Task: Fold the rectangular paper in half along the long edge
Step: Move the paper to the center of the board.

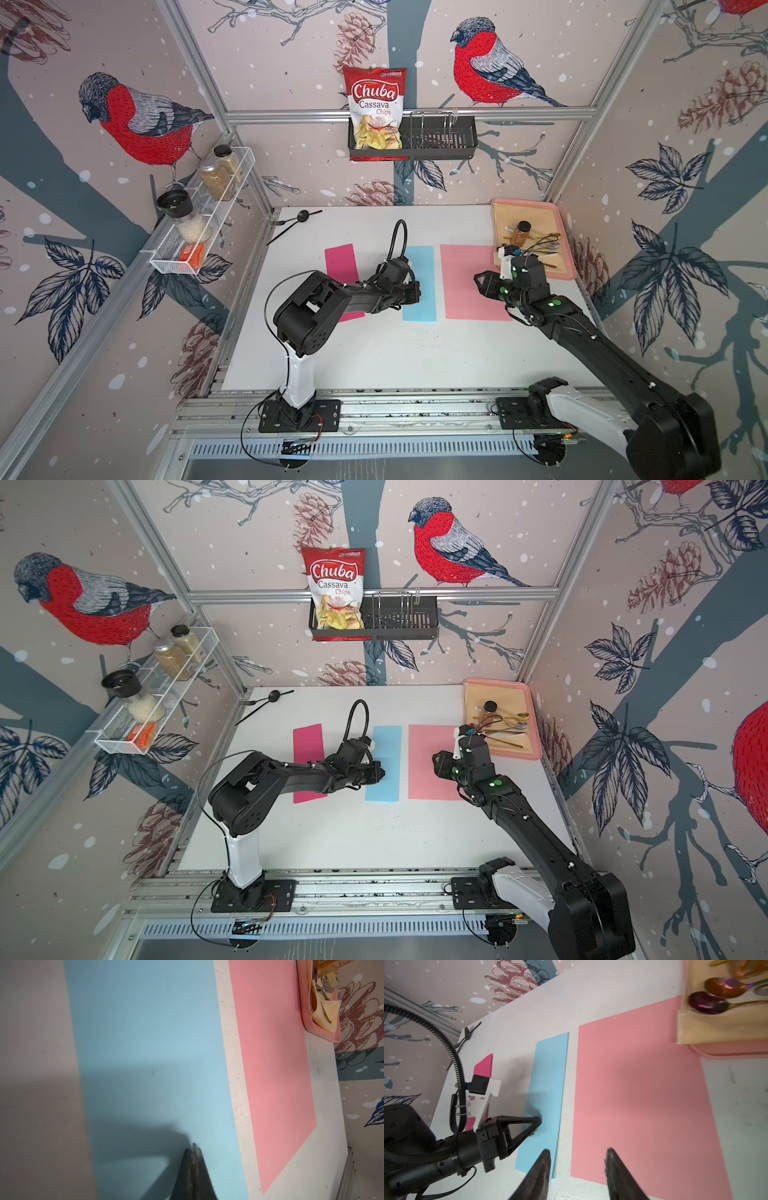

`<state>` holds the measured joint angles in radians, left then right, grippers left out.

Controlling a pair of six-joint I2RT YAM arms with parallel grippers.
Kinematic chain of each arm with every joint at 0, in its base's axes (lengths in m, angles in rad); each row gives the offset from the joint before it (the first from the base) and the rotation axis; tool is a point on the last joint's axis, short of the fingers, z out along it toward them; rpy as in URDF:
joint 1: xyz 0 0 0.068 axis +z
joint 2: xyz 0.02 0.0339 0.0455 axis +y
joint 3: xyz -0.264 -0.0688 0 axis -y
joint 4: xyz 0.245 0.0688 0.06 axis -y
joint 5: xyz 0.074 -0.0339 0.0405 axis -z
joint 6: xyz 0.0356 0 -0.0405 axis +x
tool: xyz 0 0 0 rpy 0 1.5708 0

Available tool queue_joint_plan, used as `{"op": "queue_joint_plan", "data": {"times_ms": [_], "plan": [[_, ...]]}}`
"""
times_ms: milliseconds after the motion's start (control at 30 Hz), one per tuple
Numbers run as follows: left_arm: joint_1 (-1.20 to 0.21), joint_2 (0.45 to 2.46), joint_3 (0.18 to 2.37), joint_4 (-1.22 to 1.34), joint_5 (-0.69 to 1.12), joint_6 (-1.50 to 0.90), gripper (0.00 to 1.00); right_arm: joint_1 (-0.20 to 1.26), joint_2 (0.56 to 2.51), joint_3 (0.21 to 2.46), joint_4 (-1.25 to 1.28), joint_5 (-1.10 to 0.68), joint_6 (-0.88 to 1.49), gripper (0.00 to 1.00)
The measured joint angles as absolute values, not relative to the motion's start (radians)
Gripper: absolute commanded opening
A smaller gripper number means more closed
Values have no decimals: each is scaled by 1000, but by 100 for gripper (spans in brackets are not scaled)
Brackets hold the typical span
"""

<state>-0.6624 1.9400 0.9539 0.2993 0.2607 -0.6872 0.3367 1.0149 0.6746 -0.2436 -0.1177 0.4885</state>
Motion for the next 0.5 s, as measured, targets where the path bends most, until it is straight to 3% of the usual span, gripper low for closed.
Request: {"op": "queue_joint_plan", "data": {"times_ms": [200, 500], "plan": [[-579, 1885, 846, 379, 260, -706, 0, 287, 997, 661, -265, -131, 490, 52], [-515, 1804, 811, 273, 196, -667, 0, 271, 1149, 661, -249, -118, 494, 51]]}}
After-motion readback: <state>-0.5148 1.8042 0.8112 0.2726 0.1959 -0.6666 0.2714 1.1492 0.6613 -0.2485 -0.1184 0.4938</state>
